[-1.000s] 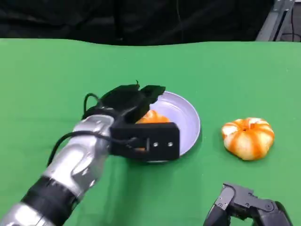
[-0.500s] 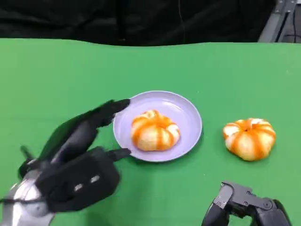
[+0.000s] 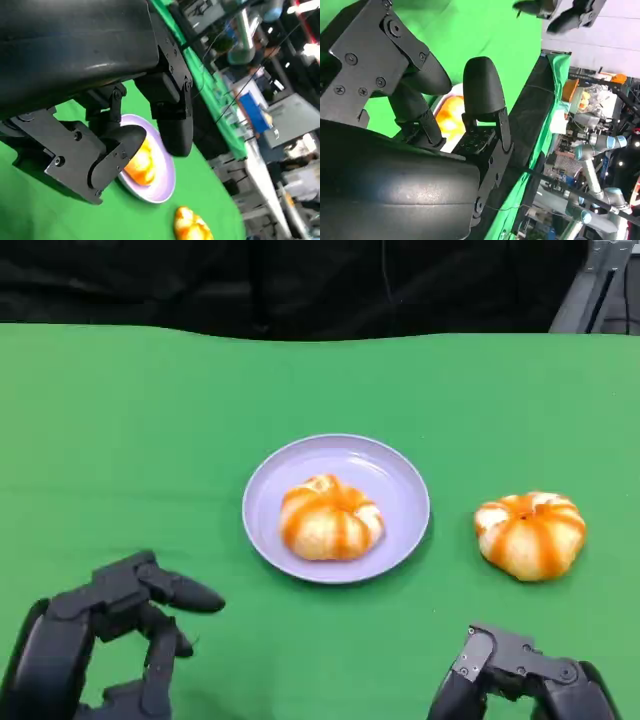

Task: Grasp the bread from the table and place it into the plate.

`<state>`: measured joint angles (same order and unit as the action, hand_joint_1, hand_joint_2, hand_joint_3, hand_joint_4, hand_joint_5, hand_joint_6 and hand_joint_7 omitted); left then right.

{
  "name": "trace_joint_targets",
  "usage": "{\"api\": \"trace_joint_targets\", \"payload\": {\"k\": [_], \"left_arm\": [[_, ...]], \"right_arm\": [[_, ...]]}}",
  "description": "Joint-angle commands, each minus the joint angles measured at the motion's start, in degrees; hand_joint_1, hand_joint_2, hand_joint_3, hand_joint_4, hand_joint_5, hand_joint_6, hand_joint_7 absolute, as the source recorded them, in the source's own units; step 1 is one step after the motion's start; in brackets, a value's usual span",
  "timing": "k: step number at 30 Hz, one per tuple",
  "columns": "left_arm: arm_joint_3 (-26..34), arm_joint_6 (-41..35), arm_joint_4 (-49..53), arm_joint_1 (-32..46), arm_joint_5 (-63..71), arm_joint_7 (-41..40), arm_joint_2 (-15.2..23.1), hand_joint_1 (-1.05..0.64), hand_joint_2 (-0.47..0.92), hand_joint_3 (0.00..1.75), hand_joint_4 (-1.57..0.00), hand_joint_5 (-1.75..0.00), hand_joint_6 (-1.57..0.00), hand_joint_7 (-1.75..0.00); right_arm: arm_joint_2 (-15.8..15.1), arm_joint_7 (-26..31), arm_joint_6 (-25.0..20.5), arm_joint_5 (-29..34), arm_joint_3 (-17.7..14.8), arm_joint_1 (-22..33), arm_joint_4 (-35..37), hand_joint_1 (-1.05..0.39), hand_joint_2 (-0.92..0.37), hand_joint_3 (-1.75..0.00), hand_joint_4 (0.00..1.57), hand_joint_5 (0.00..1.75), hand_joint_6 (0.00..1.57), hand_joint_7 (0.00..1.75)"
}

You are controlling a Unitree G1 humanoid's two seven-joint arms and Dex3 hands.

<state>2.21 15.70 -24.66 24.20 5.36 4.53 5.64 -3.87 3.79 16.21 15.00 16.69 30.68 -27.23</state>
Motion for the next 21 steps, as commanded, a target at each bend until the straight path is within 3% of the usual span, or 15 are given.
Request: {"api": "trace_joint_targets", "payload": {"k": [1,8,21], "left_arm": [[-1.6,1.6,-0.2,2.2,2.5,-2.1,-1.7,-0.03,0.23,1.70,-0.95,-1.72,-0.86,-1.47],[-2.9,0.1,0.0,2.6,3.2,-2.5,-3.1,-0.04,0.19,1.74,-0.96,-1.75,-0.84,-1.63],[-3.4,0.0,2.7,-0.4,0.5,-1.3,-3.1,0.00,0.20,1.72,-0.94,-1.75,-0.83,-1.65]], "right_arm": [[-1.3,-0.6,1.4,-0.1,-1.5,0.1,0.1,0.00,-0.18,-1.61,0.84,1.75,0.83,1.41],[-1.4,-1.2,1.9,-1.4,-2.3,0.3,0.8,0.00,-0.19,-1.61,0.83,1.75,0.84,1.40],[-0.5,-1.6,1.9,-2.1,-3.0,-0.4,1.6,-0.01,-0.19,-1.62,0.80,1.74,0.84,1.41]]}}
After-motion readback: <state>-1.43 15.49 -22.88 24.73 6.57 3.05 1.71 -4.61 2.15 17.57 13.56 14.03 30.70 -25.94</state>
